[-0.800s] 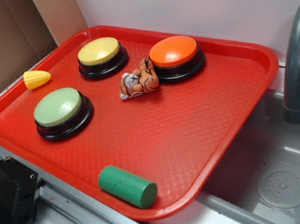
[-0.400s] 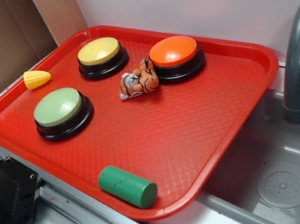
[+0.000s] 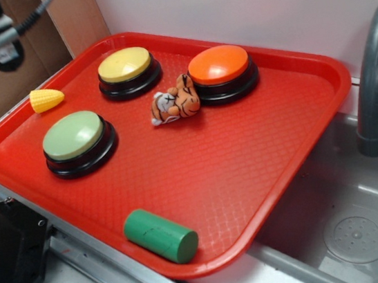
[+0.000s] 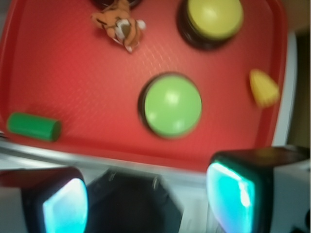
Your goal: Push the green button.
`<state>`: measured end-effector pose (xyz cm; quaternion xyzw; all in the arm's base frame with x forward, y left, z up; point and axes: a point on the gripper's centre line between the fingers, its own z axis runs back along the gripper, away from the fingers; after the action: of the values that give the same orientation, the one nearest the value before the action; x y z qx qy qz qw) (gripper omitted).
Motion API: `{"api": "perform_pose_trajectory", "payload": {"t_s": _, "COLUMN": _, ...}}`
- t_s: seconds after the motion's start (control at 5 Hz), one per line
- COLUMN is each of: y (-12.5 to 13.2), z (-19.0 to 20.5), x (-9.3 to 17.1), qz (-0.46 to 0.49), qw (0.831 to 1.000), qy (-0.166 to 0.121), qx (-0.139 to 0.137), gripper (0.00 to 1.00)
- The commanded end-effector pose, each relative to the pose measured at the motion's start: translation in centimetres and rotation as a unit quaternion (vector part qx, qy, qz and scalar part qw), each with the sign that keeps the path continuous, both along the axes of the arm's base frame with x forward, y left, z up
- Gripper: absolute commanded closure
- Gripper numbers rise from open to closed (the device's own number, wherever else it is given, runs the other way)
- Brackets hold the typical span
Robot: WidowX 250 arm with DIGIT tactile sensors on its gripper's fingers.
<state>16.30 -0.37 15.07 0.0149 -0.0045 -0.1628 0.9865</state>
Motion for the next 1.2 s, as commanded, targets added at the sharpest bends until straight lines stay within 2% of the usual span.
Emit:
{"api": "perform_pose_trajectory", "payload": {"t_s": 0.0, "y": 3.6, "z": -6.6, "x": 2.5, "qz": -0.043, "qw": 0.997, "qy": -0.068, "qx": -0.009, "gripper": 0.00}}
{"api": "perform_pose_trajectory", "payload": {"t_s": 0.2, "y": 3.4, "z": -9.2, "x": 2.8, "qz": -0.016, "qw": 0.999, "qy": -0.025, "qx": -0.017, "gripper": 0.00}}
{"api": "perform_pose_trajectory", "payload": {"t_s": 0.4, "y": 3.3, "z": -10.7, "x": 2.8, "qz": -0.013, "qw": 1.000, "qy": 0.010, "qx": -0.015, "gripper": 0.00}}
{"api": "perform_pose_trajectory", "payload": {"t_s": 0.6, "y": 3.4, "z": -10.2, "x": 2.6, "qz": -0.027, "qw": 0.999, "qy": 0.026, "qx": -0.001, "gripper": 0.00}}
{"api": "perform_pose_trajectory", "payload": {"t_s": 0.8, "y": 2.9, "z": -5.9, "x": 2.7, "qz": -0.042, "qw": 0.998, "qy": -0.001, "qx": 0.035, "gripper": 0.00}}
{"api": "perform_pose_trajectory", "payload": {"t_s": 1.0, "y": 3.4, "z": -2.3, "x": 2.2, "qz": -0.037, "qw": 0.998, "qy": -0.042, "qx": 0.041, "gripper": 0.00}}
